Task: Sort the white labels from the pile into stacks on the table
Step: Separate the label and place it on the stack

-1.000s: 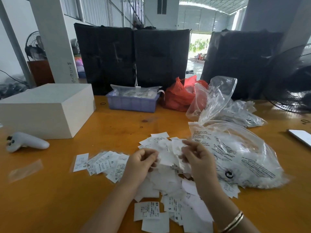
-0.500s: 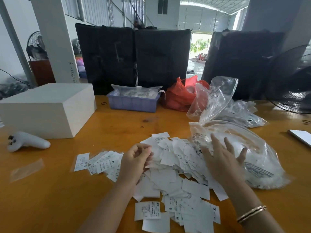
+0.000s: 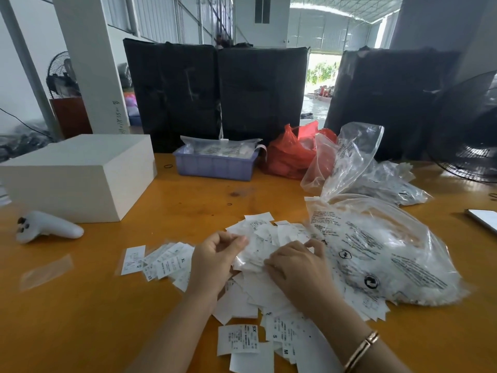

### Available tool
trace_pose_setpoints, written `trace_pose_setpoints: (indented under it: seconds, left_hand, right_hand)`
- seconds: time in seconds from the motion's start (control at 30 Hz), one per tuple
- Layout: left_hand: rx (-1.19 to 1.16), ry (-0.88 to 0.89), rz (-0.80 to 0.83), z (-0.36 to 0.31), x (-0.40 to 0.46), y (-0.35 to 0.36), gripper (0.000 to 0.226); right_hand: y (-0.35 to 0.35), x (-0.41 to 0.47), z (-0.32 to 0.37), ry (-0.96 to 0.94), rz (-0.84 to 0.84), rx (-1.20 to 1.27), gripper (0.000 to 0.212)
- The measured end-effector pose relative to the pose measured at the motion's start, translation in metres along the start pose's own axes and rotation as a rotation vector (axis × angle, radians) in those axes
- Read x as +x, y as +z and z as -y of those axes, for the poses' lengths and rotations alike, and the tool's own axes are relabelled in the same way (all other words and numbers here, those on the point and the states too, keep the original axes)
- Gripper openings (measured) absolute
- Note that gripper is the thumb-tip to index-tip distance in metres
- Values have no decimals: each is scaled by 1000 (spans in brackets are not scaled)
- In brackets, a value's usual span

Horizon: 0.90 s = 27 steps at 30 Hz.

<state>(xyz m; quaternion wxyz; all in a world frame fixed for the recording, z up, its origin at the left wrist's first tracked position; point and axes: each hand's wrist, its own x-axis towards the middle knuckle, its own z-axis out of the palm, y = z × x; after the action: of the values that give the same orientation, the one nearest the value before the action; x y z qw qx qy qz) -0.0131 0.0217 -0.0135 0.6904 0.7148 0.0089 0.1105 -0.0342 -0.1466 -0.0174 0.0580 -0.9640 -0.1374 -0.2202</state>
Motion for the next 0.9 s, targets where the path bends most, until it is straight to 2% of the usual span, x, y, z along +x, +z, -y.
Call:
trace_pose_setpoints:
  seconds: [0.07,0.13,0.2,0.3,0.37,0.43,0.53,0.63,0.77,0.87,0.9]
  left_hand:
    - [27,54,8,1,1,0,6]
    - [103,132,22,3,1,0,4]
    - [159,193,56,3,1,0,6]
    - [196,245,134,2,-1,-1,5]
    - [206,259,196,2,-1,-1,4]
    - [218,265,249,2,-1,0,6]
    - [249,271,288,3,-1,1,11]
    - [259,290,293,3,0,1,13]
    - [217,290,312,2,-1,1,14]
    - [216,291,341,0,-2,0,13]
    - [210,286,347,0,-2,0,13]
  right_hand:
    - [-2,-1,1,46,-56,85,30]
    - [-5,-2,2,131,-107,298,20]
    - [-11,-1,2,298,-179,678,12]
    - [-24,-3,0,631,-317,1329,19]
    - [-30,-4,0,762,-303,1547,15]
    - [-30,-6,0,808,-274,1674,10]
    - [-29,-8,2,772,-246,1798,8]
    - [-27,-9,4,725,-177,1775,22]
    - [-26,-9,3,715,-152,1689,18]
    - [-25,-10,4,685,-164,1768,34]
    - [-25,-10,4,666,-173,1820,30]
